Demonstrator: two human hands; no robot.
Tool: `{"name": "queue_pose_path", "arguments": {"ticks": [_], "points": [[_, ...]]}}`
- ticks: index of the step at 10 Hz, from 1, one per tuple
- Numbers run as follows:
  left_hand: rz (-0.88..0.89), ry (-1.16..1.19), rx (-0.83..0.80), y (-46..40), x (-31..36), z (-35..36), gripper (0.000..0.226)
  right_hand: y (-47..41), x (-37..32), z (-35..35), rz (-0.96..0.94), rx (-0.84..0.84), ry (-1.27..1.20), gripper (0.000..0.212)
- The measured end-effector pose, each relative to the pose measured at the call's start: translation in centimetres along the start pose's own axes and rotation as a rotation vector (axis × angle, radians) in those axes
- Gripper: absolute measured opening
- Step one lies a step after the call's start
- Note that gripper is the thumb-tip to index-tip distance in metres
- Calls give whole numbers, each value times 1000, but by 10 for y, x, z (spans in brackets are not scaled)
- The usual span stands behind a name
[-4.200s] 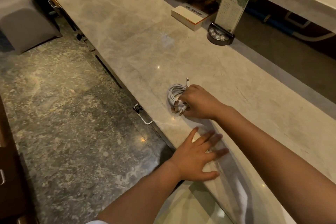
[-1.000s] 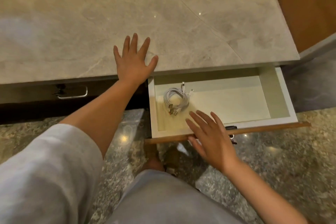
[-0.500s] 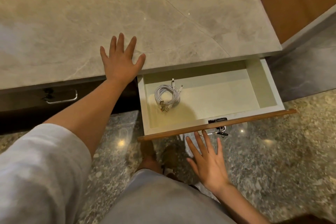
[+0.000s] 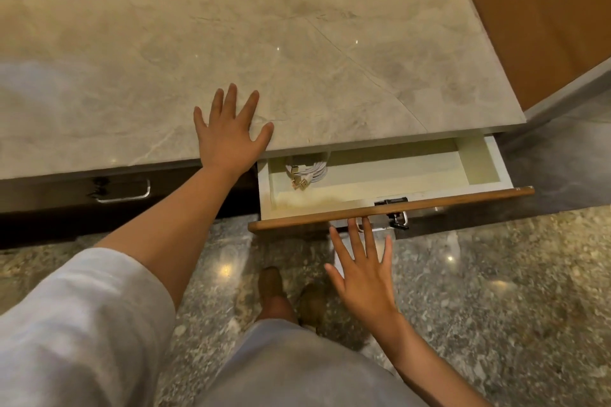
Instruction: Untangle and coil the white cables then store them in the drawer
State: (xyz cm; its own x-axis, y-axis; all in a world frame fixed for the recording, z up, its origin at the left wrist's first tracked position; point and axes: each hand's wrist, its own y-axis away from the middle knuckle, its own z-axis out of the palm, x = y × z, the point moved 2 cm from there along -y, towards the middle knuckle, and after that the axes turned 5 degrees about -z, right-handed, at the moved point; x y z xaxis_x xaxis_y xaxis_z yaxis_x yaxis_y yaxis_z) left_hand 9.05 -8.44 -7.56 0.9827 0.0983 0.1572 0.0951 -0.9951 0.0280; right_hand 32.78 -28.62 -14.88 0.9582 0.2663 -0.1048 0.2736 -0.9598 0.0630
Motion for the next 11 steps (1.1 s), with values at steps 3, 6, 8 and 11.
{"name": "queue_pose_path", "arguments": {"ticks": [3, 6, 8, 11], "points": [[-20, -23, -3, -1, 1, 0, 63, -73, 9, -2, 30, 1, -33, 60], [-35, -30, -22, 0, 1, -1, 66, -122, 12, -3, 100, -24, -58, 64], [-41, -17, -25, -1, 1, -1, 66, -122, 10, -2, 92, -38, -35, 65], [-37, -20, -92, -1, 2, -6, 65, -114, 12, -31, 33, -112, -33, 64]]}}
